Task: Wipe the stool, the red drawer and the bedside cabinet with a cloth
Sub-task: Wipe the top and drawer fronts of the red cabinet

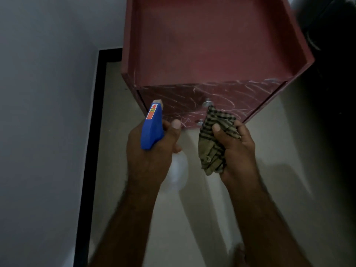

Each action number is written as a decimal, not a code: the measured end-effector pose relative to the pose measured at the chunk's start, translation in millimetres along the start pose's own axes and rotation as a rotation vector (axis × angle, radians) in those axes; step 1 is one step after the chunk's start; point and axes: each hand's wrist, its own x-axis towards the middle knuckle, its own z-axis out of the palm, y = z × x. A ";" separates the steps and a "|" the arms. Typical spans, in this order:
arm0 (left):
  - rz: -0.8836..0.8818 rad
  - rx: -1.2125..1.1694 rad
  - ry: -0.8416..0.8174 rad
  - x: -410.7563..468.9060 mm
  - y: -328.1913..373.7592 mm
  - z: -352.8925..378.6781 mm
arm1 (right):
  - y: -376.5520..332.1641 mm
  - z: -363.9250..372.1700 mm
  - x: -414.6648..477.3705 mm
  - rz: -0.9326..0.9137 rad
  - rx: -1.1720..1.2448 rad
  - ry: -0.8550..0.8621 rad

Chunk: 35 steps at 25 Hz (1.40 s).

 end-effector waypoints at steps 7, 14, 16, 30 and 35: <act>0.075 -0.037 0.040 16.0 -16.3 7.1 | 10.5 9.8 19.2 -0.046 0.061 -0.050; 0.160 -0.078 0.042 44.5 -59.2 15.1 | 52.5 14.4 61.3 -0.103 0.017 -0.167; 0.187 -0.068 0.041 55.5 -85.4 12.5 | 67.8 19.1 74.3 -0.181 -0.022 -0.188; 0.310 -0.106 0.173 84.7 -147.8 -14.4 | 102.4 87.9 94.6 -0.643 -0.169 -0.474; 0.335 -0.133 0.178 79.9 -148.9 -24.7 | 107.2 95.3 88.2 -0.761 -0.184 -0.405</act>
